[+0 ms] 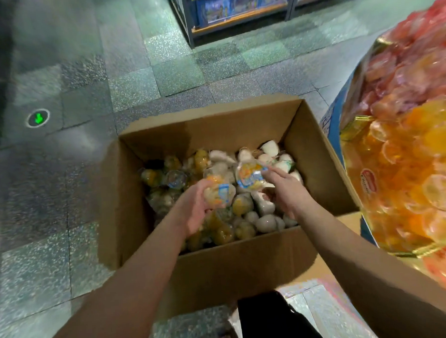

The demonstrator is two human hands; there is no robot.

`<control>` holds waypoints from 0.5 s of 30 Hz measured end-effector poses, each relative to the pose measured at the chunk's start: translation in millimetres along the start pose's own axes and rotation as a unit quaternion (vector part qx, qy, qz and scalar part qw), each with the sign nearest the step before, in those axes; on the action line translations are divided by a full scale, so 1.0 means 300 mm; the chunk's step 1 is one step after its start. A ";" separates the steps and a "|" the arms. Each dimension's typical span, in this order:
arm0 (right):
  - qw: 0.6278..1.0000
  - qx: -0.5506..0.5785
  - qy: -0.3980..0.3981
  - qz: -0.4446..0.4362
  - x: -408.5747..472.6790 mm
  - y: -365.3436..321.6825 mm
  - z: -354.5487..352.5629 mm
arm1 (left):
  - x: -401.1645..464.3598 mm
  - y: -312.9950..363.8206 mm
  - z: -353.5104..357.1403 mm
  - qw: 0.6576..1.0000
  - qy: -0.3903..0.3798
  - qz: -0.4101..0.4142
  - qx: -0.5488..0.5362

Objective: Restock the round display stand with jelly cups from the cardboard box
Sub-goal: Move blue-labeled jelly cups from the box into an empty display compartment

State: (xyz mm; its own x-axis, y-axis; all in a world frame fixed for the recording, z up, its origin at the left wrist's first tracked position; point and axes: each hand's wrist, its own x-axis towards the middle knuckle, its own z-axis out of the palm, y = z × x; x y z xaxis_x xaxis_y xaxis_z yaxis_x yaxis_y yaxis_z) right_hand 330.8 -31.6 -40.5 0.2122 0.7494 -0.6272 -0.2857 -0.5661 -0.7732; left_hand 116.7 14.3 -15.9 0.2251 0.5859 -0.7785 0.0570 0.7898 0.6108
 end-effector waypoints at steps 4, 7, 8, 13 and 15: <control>0.999 0.040 -0.017 -0.026 -0.304 0.058 0.000 | -0.241 -0.118 -0.011 0.991 -0.086 0.082 -0.055; 0.996 0.064 -0.014 -0.055 -0.535 0.110 -0.009 | -0.407 -0.193 0.027 0.993 -0.066 0.095 0.012; 0.995 0.073 -0.005 -0.063 -0.612 0.121 -0.019 | -0.462 -0.213 0.049 0.993 -0.060 0.101 0.020; 0.990 0.099 0.037 -0.093 -0.931 0.170 -0.133 | -0.702 -0.291 0.168 0.983 -0.088 0.112 0.118; 0.986 0.111 0.070 -0.102 -1.039 0.187 -0.200 | -0.774 -0.320 0.248 0.970 -0.139 0.127 0.153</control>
State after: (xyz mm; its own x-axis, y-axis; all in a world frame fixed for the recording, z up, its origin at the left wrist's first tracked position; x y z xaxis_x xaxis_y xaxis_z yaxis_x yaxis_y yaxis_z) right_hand 304.7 -317.6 106.1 0.4085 0.7768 -0.4793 -0.4177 -0.3079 -0.8548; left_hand 131.4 -211.1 117.2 0.5214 0.6491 -0.5539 0.2417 0.5102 0.8254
